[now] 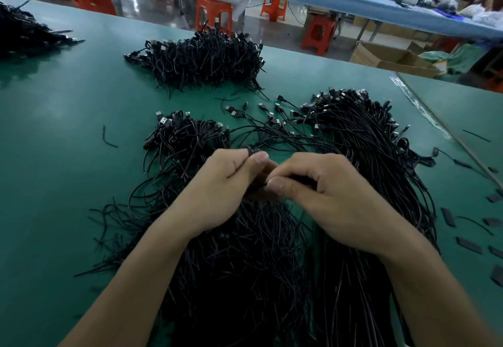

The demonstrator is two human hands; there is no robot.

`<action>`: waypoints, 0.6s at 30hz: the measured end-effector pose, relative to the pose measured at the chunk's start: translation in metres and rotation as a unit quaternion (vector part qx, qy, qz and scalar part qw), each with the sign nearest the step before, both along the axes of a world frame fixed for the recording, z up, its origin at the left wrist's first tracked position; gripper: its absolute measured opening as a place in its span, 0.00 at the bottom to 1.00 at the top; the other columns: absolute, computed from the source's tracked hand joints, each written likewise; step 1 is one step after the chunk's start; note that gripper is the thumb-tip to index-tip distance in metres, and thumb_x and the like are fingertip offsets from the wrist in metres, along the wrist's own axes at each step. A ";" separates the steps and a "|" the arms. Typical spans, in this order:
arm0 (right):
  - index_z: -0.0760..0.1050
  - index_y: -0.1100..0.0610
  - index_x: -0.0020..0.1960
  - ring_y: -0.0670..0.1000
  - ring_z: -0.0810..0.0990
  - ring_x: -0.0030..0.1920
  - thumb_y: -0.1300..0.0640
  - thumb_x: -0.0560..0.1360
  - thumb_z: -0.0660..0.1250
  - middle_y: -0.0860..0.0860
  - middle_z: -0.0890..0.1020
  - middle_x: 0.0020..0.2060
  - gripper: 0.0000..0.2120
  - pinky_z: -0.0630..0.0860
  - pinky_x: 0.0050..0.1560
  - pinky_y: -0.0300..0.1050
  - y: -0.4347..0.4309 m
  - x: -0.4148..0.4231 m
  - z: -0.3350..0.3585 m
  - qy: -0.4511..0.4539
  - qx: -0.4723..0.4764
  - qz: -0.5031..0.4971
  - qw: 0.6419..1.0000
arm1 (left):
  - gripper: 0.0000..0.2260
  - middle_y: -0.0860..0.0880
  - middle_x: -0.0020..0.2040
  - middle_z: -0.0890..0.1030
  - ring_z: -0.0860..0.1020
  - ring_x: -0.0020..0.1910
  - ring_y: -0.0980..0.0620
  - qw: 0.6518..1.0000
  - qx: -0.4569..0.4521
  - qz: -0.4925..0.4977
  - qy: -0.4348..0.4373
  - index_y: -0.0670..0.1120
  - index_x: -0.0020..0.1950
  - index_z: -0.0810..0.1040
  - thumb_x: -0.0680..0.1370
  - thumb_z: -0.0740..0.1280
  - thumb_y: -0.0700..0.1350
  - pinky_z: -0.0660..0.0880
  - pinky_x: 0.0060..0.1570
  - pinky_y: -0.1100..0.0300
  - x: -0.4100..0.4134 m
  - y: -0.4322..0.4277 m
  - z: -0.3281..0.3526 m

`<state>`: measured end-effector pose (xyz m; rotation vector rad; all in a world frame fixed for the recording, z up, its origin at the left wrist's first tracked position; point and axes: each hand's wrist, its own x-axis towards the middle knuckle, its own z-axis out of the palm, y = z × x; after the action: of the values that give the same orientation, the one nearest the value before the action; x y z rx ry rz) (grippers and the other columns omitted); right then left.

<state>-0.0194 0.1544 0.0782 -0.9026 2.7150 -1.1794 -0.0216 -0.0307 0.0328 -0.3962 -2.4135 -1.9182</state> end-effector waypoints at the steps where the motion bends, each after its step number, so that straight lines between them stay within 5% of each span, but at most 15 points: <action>1: 0.84 0.49 0.45 0.44 0.81 0.42 0.55 0.77 0.71 0.42 0.82 0.39 0.03 0.73 0.43 0.33 0.002 -0.001 0.001 0.013 -0.023 -0.001 1.000 | 0.18 0.48 0.35 0.85 0.83 0.34 0.50 0.999 0.021 -0.032 -0.028 0.43 0.44 0.83 0.83 0.58 0.50 0.79 0.36 0.61 0.002 0.002 0.003; 5: 0.83 0.52 0.42 0.48 0.83 0.38 0.55 0.72 0.76 0.46 0.84 0.35 0.02 0.78 0.40 0.41 0.001 -0.004 0.002 0.059 -0.108 -0.011 0.992 | 0.24 0.51 0.24 0.76 0.72 0.21 0.54 0.982 0.074 -0.128 -0.117 0.48 0.34 0.81 0.81 0.56 0.59 0.72 0.25 0.65 0.011 0.002 0.013; 9: 0.82 0.53 0.44 0.57 0.82 0.39 0.52 0.73 0.73 0.53 0.84 0.38 0.05 0.81 0.40 0.48 -0.001 -0.008 -0.003 -0.033 -0.183 -0.014 0.983 | 0.25 0.56 0.22 0.64 0.61 0.19 0.58 0.960 0.160 -0.180 -0.143 0.51 0.28 0.70 0.82 0.57 0.61 0.68 0.23 0.65 0.010 -0.006 0.014; 11: 0.80 0.52 0.44 0.66 0.81 0.44 0.54 0.75 0.71 0.60 0.83 0.42 0.02 0.80 0.45 0.61 -0.004 -0.006 -0.008 -0.107 -0.221 0.018 0.969 | 0.25 0.57 0.21 0.64 0.60 0.19 0.59 0.940 0.200 -0.221 -0.165 0.52 0.27 0.67 0.82 0.58 0.61 0.68 0.23 0.65 0.009 -0.011 0.012; 13: 0.78 0.51 0.43 0.64 0.81 0.44 0.57 0.76 0.69 0.64 0.81 0.44 0.03 0.80 0.48 0.65 -0.007 -0.003 -0.009 -0.154 -0.244 0.044 0.956 | 0.23 0.56 0.21 0.66 0.62 0.18 0.59 0.921 0.234 -0.246 -0.190 0.53 0.27 0.67 0.81 0.59 0.59 0.70 0.23 0.64 0.010 -0.013 0.012; 18: 0.77 0.53 0.44 0.61 0.83 0.40 0.57 0.76 0.71 0.53 0.84 0.38 0.03 0.80 0.44 0.62 -0.007 -0.004 -0.008 -0.063 -0.166 0.006 0.984 | 0.24 0.50 0.26 0.73 0.69 0.25 0.54 0.935 0.246 -0.179 -0.181 0.50 0.25 0.68 0.81 0.61 0.56 0.75 0.32 0.62 0.005 -0.006 0.006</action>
<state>-0.0231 0.1472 0.0703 -0.8368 2.4525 -1.6574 -0.0170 -0.0368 0.0383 -0.5166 -2.0124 -2.8817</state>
